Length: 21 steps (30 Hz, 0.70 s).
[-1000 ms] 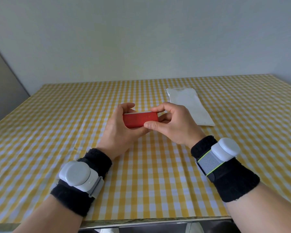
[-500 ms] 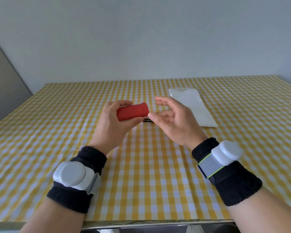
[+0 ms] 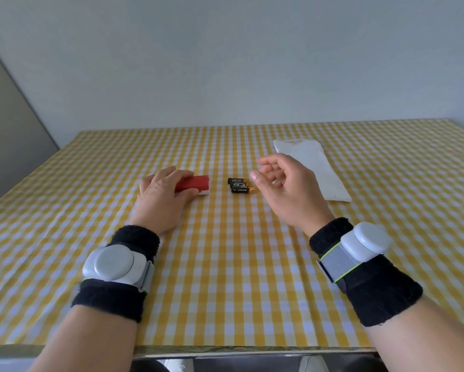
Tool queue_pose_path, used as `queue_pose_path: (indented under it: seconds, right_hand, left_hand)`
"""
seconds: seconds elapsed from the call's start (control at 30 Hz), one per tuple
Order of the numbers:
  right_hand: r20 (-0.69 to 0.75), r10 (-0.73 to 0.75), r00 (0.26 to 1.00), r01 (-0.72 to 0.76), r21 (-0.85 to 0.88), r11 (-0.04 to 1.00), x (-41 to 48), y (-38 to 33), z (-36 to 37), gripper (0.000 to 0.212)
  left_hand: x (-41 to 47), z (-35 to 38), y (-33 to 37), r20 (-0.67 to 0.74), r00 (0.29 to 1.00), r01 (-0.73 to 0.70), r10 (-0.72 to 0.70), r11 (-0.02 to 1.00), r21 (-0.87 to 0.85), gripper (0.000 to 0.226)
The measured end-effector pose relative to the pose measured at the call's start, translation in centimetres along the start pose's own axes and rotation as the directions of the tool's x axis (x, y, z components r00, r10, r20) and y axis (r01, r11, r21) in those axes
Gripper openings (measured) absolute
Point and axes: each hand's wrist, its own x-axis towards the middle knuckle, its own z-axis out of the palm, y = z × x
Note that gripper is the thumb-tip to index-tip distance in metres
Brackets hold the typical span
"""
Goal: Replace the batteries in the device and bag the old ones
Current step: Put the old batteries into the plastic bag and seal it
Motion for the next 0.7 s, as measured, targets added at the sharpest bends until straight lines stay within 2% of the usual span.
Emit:
queue_pose_path:
  seconds: [0.1,0.17,0.23,0.33,0.4,0.5,0.6,0.7]
  right_hand:
    - [-0.079,0.018,0.997,-0.024,-0.081,0.996,0.3,0.6,-0.2,0.022]
    - [-0.143,0.04,0.989,-0.065,-0.177,0.982,0.5,1.2,-0.6,0.021]
    - [-0.176,0.086,0.981,-0.137,-0.297,0.945,0.8,1.8,-1.0,0.029]
    - [-0.088,0.308,0.947,-0.313,-0.461,0.83,1.1,2.5,-1.5,0.053]
    - [-0.02,0.421,0.907,-0.365,-0.538,0.76,1.0,3.1,-1.4,0.062]
    - [-0.023,0.446,0.895,-0.387,-0.537,0.749,1.0,3.7,-1.3,0.057]
    - [-0.05,0.419,0.907,-0.381,-0.524,0.762,0.9,3.9,-1.2,0.042]
    - [-0.161,0.411,0.897,-0.441,-0.374,0.816,0.8,4.2,-1.3,0.031]
  left_hand:
    - [-0.1,0.0,0.5,0.008,1.0,0.011,-0.01,1.0,-0.021,0.056]
    - [-0.3,0.2,1.2,-0.074,0.997,0.001,-0.006,0.998,-0.068,0.051]
    - [-0.5,0.5,1.9,-0.185,0.983,-0.043,0.017,0.99,-0.138,0.039]
    - [-0.8,1.7,2.8,-0.287,0.951,-0.168,0.113,0.97,-0.176,0.024]
    - [-1.0,2.4,3.3,-0.36,0.915,-0.246,0.18,0.958,-0.149,0.018]
    - [-1.3,3.0,4.1,-0.456,0.846,-0.355,0.278,0.93,-0.091,0.014]
    - [-1.9,3.1,4.6,-0.45,0.82,-0.42,0.353,0.906,-0.054,0.012]
    - [-2.1,3.7,4.7,-0.425,0.801,-0.478,0.422,0.878,-0.03,0.012]
